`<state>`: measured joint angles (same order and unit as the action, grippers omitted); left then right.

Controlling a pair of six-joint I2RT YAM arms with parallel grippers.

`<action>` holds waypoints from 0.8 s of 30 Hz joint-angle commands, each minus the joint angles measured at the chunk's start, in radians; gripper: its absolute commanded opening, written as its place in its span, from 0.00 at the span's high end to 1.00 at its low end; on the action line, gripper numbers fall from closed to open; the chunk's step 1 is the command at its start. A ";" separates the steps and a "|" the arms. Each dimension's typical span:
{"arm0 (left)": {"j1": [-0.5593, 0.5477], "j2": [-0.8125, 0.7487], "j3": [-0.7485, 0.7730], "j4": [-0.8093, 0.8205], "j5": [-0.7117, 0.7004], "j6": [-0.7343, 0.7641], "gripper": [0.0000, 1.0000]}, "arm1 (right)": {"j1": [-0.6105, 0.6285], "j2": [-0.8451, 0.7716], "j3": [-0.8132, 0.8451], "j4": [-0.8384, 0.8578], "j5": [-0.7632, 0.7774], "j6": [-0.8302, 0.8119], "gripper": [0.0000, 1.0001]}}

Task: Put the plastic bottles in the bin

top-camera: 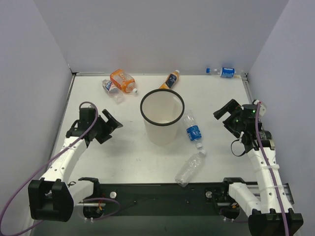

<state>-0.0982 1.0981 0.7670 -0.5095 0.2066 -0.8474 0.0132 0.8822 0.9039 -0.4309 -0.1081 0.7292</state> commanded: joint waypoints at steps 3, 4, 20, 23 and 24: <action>0.028 -0.006 -0.028 0.042 0.005 -0.079 0.03 | 0.016 0.000 0.000 -0.054 0.018 -0.037 0.00; 0.031 -0.009 -0.028 0.036 -0.001 -0.079 0.03 | 0.019 0.000 0.001 -0.068 0.025 -0.046 0.00; -0.003 -0.021 0.028 -0.030 -0.072 0.031 0.03 | 0.085 0.310 0.050 -0.085 -0.203 -0.284 0.00; -0.015 -0.030 0.038 -0.047 -0.082 0.053 0.03 | 0.158 0.356 0.101 -0.085 -0.101 -0.322 0.00; -0.017 -0.030 0.043 -0.049 -0.084 0.067 0.03 | 0.174 0.372 0.116 -0.086 -0.078 -0.326 0.00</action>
<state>-0.1013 1.0939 0.7536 -0.5323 0.1585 -0.8284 0.1139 1.2373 0.9279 -0.4854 -0.2386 0.4747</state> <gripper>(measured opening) 0.972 0.998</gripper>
